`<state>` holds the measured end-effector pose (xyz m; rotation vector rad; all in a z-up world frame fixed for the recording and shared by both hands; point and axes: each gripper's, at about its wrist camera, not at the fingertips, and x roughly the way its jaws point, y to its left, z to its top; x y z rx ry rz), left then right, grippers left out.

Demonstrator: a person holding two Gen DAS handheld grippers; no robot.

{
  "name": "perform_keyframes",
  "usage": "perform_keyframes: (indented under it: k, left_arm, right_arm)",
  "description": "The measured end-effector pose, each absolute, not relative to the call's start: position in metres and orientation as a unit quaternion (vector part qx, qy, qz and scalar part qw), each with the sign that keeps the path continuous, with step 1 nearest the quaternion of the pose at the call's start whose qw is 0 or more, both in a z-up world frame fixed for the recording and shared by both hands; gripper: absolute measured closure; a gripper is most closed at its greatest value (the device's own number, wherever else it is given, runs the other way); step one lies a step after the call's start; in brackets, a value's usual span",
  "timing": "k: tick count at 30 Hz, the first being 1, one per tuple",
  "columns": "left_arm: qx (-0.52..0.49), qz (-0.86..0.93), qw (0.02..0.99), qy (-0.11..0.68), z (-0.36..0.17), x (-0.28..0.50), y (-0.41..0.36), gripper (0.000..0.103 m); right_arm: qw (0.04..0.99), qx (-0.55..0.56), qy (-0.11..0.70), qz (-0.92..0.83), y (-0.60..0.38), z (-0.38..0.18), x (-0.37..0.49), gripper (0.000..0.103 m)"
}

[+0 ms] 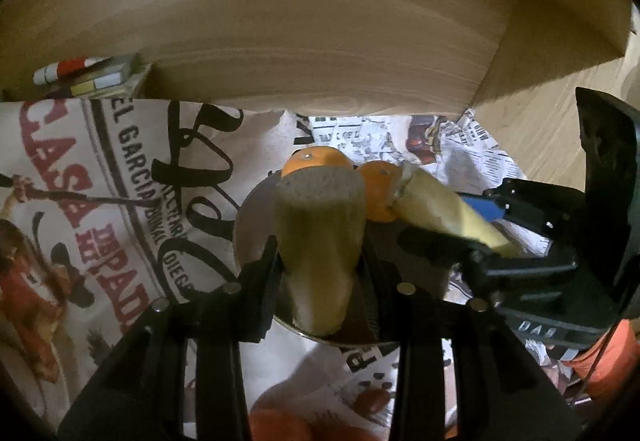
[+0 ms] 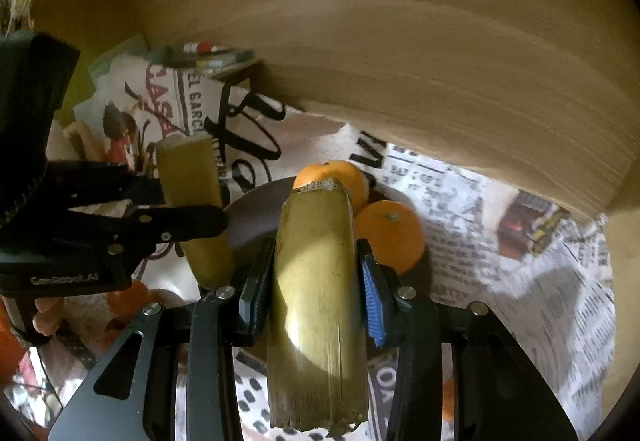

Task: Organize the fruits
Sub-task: 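Lower the right tool's corn cob onto the plate while the left tool lays its cob beside it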

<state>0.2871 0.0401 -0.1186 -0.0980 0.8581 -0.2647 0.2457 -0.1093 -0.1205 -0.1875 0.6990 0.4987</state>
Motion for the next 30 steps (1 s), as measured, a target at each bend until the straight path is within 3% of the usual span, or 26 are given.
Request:
perform_keyframes:
  k: [11, 30]
  left_arm:
    - [-0.096, -0.136, 0.889, 0.426, -0.132, 0.311, 0.057, 0.066]
    - [-0.07, -0.13, 0.876, 0.46, -0.17, 0.321, 0.05, 0.067]
  right_arm:
    - [0.882, -0.136, 0.371, 0.255, -0.088, -0.147, 0.268, 0.067]
    - [0.867, -0.151, 0.392, 0.269, -0.075, -0.157, 0.277, 0.066]
